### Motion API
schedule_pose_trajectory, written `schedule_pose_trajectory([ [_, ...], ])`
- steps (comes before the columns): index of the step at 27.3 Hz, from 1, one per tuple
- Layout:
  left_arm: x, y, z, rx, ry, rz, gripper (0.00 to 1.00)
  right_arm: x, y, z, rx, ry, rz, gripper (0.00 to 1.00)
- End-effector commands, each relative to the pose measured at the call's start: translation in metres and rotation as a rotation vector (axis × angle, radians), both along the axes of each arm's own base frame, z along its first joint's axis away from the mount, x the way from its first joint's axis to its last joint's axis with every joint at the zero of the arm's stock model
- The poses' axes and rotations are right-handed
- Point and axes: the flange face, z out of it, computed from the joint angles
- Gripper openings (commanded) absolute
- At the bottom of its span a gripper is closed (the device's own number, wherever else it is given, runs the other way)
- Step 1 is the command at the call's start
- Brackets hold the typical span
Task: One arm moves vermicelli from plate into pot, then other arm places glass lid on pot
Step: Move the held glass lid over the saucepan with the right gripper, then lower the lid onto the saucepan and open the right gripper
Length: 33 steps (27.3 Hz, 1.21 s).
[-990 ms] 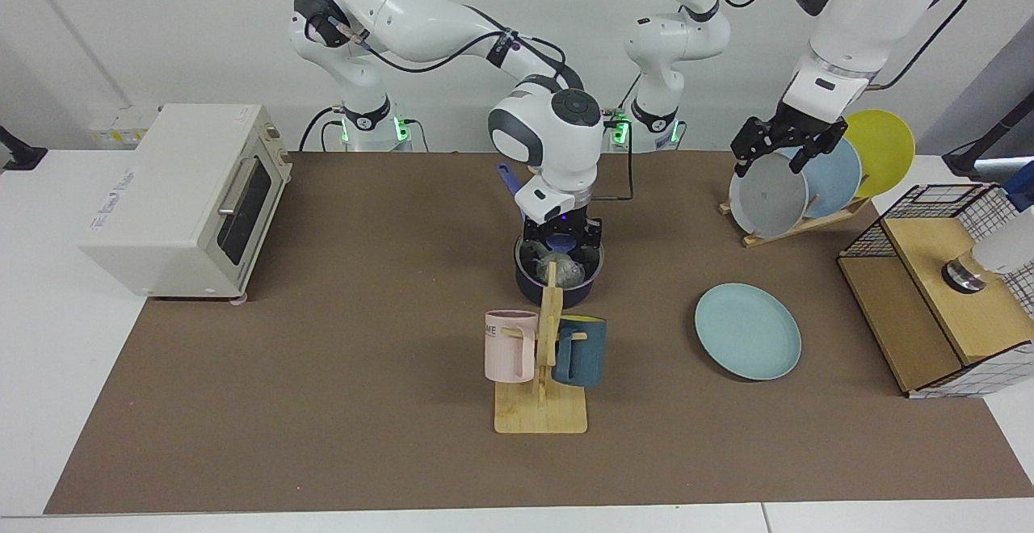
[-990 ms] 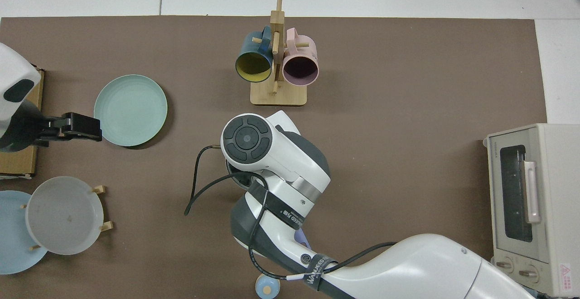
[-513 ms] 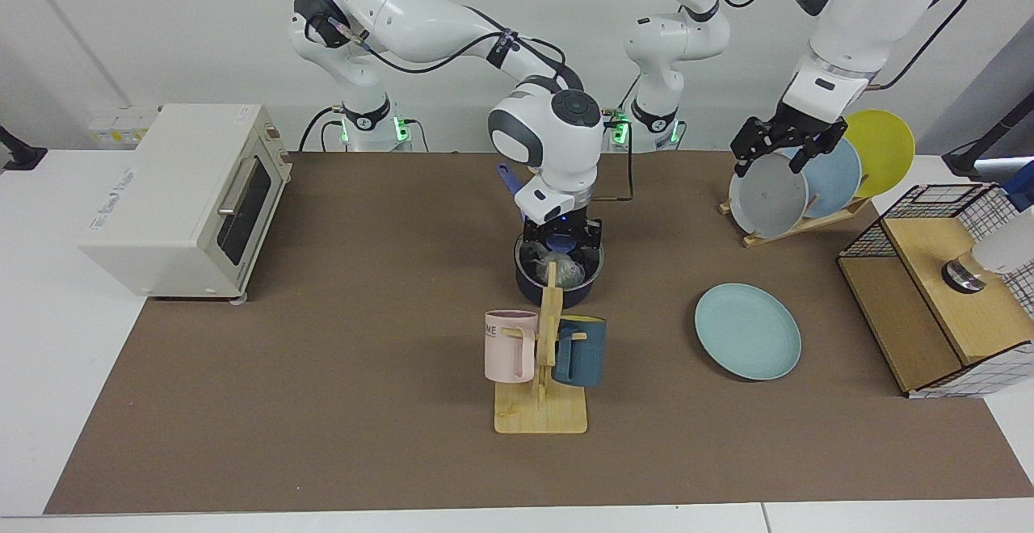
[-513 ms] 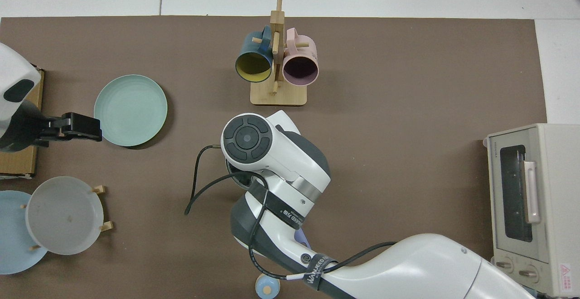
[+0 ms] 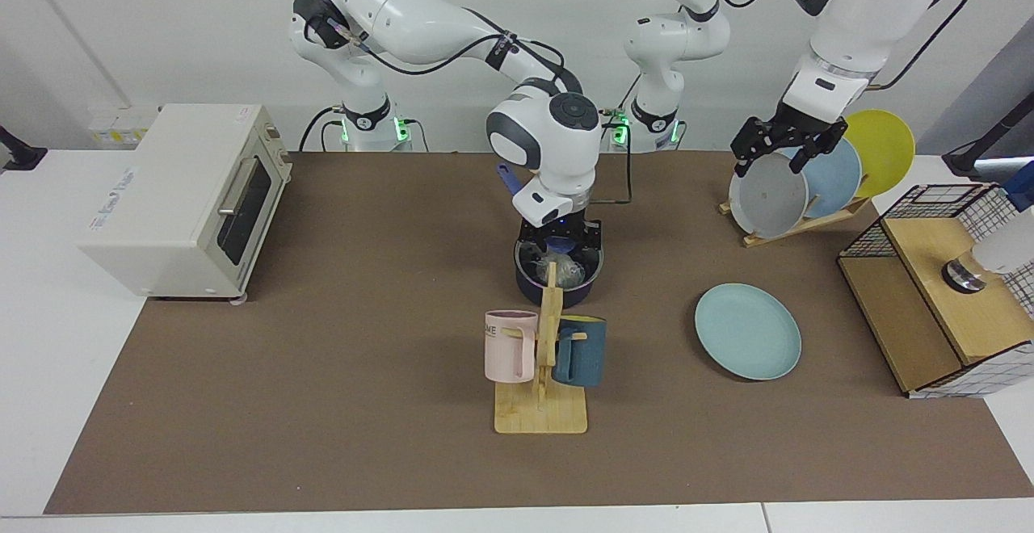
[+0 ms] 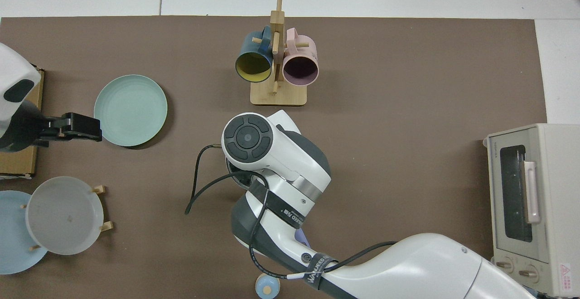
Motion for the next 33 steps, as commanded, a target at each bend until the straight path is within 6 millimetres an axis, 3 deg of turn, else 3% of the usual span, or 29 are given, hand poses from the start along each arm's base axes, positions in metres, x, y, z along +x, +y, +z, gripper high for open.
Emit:
schedule_pose_trajectory([
  [1, -0.004, 0.001, 0.002, 0.001, 0.009, 0.004, 1.0, 0.014, -0.003, -0.001, -0.007, 0.015, -0.038, 1.0],
  [7, -0.004, 0.001, 0.002, 0.001, 0.009, 0.004, 1.0, 0.017, -0.003, 0.014, -0.01, 0.015, -0.043, 1.0],
  [14, -0.004, 0.001, 0.002, 0.001, 0.009, 0.004, 1.0, 0.016, -0.003, 0.049, -0.009, 0.021, -0.044, 1.0],
  [19, -0.004, 0.001, 0.002, 0.001, 0.009, 0.004, 1.0, 0.021, -0.019, 0.081, -0.003, -0.01, -0.011, 1.0],
  [25, -0.004, 0.001, 0.002, 0.001, 0.009, 0.004, 1.0, 0.032, -0.059, 0.116, -0.015, -0.037, 0.049, 1.0],
  [27, -0.004, 0.001, 0.002, 0.001, 0.009, 0.004, 1.0, 0.04, -0.08, 0.134, -0.011, -0.056, 0.084, 1.0],
  [33, -0.004, 0.0, 0.002, 0.001, 0.009, 0.002, 1.0, 0.067, -0.164, 0.165, 0.007, -0.043, 0.129, 1.0],
])
